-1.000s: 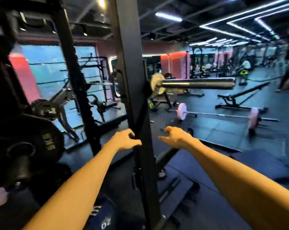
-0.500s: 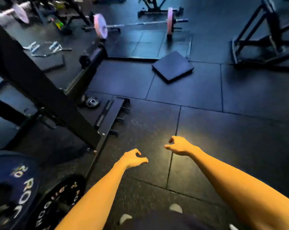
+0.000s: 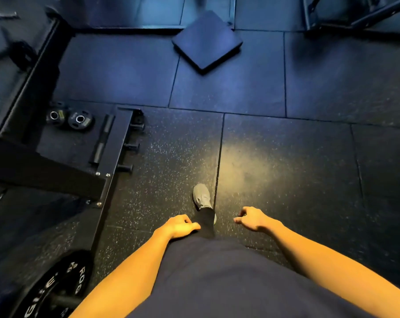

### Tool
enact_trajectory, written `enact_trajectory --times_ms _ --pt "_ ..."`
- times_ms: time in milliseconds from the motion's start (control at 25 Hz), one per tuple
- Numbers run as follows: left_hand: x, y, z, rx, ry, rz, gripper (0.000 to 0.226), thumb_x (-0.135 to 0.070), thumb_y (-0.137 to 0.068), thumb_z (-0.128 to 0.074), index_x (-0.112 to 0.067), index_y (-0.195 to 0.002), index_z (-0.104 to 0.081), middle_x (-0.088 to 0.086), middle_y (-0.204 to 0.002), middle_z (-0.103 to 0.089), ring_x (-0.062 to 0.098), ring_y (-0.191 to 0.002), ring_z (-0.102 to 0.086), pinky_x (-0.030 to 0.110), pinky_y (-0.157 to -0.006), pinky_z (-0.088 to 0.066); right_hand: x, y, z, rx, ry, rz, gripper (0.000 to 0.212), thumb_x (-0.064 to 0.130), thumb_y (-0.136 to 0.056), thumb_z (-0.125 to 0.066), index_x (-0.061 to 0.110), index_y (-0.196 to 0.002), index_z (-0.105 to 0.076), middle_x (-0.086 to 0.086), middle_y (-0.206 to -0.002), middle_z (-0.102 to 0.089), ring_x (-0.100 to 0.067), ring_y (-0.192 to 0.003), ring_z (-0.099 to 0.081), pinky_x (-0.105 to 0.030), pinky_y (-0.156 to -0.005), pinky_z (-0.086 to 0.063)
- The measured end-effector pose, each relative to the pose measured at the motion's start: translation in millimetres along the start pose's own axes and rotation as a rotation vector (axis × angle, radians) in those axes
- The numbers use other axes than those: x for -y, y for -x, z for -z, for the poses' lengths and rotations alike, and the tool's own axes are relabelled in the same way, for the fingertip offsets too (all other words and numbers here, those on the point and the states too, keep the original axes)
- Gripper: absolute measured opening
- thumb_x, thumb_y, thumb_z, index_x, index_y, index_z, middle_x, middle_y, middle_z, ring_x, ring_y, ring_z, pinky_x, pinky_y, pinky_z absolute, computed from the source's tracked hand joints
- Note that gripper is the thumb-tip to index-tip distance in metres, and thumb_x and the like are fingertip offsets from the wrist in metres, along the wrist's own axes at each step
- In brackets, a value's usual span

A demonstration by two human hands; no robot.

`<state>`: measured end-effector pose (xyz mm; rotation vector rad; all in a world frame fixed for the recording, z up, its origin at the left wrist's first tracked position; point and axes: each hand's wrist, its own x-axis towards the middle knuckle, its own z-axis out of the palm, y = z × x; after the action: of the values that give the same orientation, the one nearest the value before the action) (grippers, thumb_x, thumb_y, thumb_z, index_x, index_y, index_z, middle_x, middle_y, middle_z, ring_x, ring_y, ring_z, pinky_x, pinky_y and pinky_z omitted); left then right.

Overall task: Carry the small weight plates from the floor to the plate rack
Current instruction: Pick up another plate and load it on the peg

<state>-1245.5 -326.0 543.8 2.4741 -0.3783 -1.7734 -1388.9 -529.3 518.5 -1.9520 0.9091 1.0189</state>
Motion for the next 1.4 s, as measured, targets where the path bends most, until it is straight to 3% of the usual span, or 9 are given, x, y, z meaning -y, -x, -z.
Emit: enact_trajectory --times_ms 160,400,640,720,800,1040,1120,1280,1400 --pt "-56.8 -50.9 113.9 -0.019 0.008 -0.033 0.044 -0.054 -0.08 -0.062 -0.023 -0.11 -0.062 0.002 -0.118 -0.062 0.019 -0.106 -0.057 0.03 -0.086 -0.044 47.3 -60.5 111.0 -0.032 -0.07 -0.006 0.024 0.034 -0.092 -0.056 0.012 -0.101 -0.056 -0.01 -0.097 -0.058 -0.025 -0.086 -0.054 -0.025 -0.058 -0.042" --pt "-147.0 -109.1 279.7 -0.093 0.042 -0.058 0.049 -0.056 -0.087 -0.056 -0.019 -0.118 -0.058 0.003 -0.119 -0.059 0.021 -0.106 -0.053 0.034 -0.089 -0.04 118.3 -132.9 271.5 -0.16 -0.12 0.038 0.034 0.033 -0.09 -0.059 0.007 -0.113 -0.062 -0.012 -0.123 -0.063 -0.028 -0.111 -0.058 -0.033 -0.092 -0.044" --pt "-249.6 -191.6 404.4 -0.156 0.128 -0.021 0.038 -0.052 -0.09 -0.055 -0.017 -0.106 -0.058 0.001 -0.112 -0.057 0.02 -0.104 -0.053 0.033 -0.087 -0.039 163.1 -241.7 447.3 -0.134 -0.044 0.099 0.033 0.035 -0.09 -0.058 0.009 -0.11 -0.062 -0.012 -0.119 -0.063 -0.028 -0.108 -0.058 -0.032 -0.086 -0.044" --pt "-280.2 -202.2 436.3 -0.168 0.174 -0.003 0.031 -0.05 -0.092 -0.052 -0.021 -0.083 -0.05 0.0 -0.094 -0.05 0.018 -0.085 -0.05 0.031 -0.075 -0.039 178.9 -265.7 504.8 -0.129 -0.04 0.118 0.027 0.037 -0.089 -0.06 0.012 -0.1 -0.06 -0.01 -0.106 -0.062 -0.025 -0.094 -0.057 -0.029 -0.076 -0.041" --pt "-312.0 -208.3 474.0 -0.186 0.245 0.019 0.033 -0.049 -0.092 -0.051 -0.023 -0.074 -0.041 0.0 -0.088 -0.045 0.019 -0.078 -0.045 0.026 -0.064 -0.034 203.3 -294.9 564.7 -0.119 0.009 0.136 0.03 0.038 -0.088 -0.061 0.011 -0.103 -0.061 -0.011 -0.111 -0.064 -0.025 -0.095 -0.057 -0.029 -0.077 -0.042" --pt "-342.7 -256.2 570.3 -0.207 0.446 0.134 0.039 -0.052 -0.089 -0.053 -0.018 -0.106 -0.062 0.007 -0.116 -0.061 0.026 -0.11 -0.057 0.033 -0.086 -0.043 303.1 -384.6 677.5 -0.046 0.189 0.195 0.039 0.038 -0.088 -0.06 0.011 -0.115 -0.061 -0.009 -0.125 -0.062 -0.027 -0.113 -0.057 -0.031 -0.089 -0.045" --pt "-342.4 -285.0 608.8 -0.197 0.454 0.188 0.053 -0.055 -0.088 -0.053 -0.015 -0.122 -0.06 0.009 -0.128 -0.06 0.027 -0.117 -0.057 0.035 -0.094 -0.046 348.3 -422.2 704.5 -0.016 0.236 0.207 0.038 0.038 -0.087 -0.061 0.012 -0.114 -0.06 -0.009 -0.121 -0.062 -0.027 -0.107 -0.059 -0.031 -0.08 -0.046" --pt "-326.5 -339.2 715.6 -0.162 0.504 0.23 0.053 -0.058 -0.088 -0.05 -0.016 -0.12 -0.057 0.008 -0.127 -0.059 0.027 -0.113 -0.059 0.032 -0.079 -0.044 456.8 -500.6 757.5 0.042 0.272 0.216 0.036 0.036 -0.088 -0.06 0.008 -0.112 -0.061 -0.005 -0.097 -0.06 -0.021 -0.083 -0.055 -0.031 -0.065 -0.043" --pt "-305.9 -361.0 807.4 -0.227 0.605 0.263 0.059 -0.061 -0.088 -0.049 -0.017 -0.127 -0.054 0.006 -0.136 -0.053 0.027 -0.119 -0.054 0.035 -0.089 -0.043 542.8 -540.7 800.4 0.051 0.307 0.219 0.036 0.037 -0.089 -0.059 0.009 -0.112 -0.06 -0.007 -0.09 -0.061 -0.022 -0.076 -0.055 -0.029 -0.057 -0.042"
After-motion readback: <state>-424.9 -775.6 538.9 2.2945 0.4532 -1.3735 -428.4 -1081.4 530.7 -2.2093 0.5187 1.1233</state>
